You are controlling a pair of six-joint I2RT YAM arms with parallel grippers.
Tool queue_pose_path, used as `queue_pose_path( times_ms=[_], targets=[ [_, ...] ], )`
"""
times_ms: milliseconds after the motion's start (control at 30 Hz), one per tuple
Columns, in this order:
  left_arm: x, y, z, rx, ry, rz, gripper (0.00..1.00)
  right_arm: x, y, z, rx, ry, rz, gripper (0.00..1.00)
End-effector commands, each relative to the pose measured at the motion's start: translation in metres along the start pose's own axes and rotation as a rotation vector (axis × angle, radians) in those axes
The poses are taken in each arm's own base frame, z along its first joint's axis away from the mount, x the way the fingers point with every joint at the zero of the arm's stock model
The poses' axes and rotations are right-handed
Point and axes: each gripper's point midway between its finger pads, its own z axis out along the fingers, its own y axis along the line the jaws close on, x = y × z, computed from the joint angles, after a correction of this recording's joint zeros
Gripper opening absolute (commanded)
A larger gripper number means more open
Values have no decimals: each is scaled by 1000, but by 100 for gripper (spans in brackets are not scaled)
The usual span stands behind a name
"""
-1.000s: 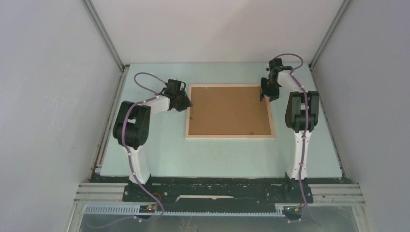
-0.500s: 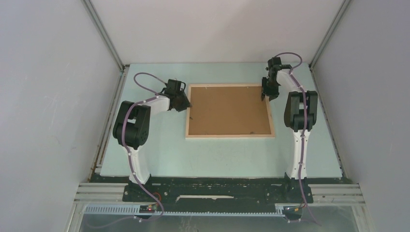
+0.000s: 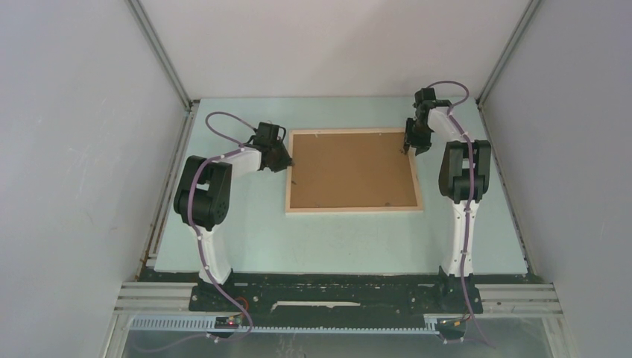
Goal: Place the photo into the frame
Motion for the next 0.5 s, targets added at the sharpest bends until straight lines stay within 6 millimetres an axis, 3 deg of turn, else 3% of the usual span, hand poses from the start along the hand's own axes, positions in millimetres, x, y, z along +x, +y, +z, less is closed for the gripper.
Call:
queue_pose_path(
  times_ms=[0,333,467],
  targets=[
    [-3,-7,-4,13,2,12,29,2,35,-4,-51,-40,-64,51],
    [-4,-8,-6,15,-3,17,26,3,41,-9,-59,-51,-76,59],
    [-4,-8,-6,20,-1,18,25,-6,39,-5,-42,-59,-72,61]
  ],
)
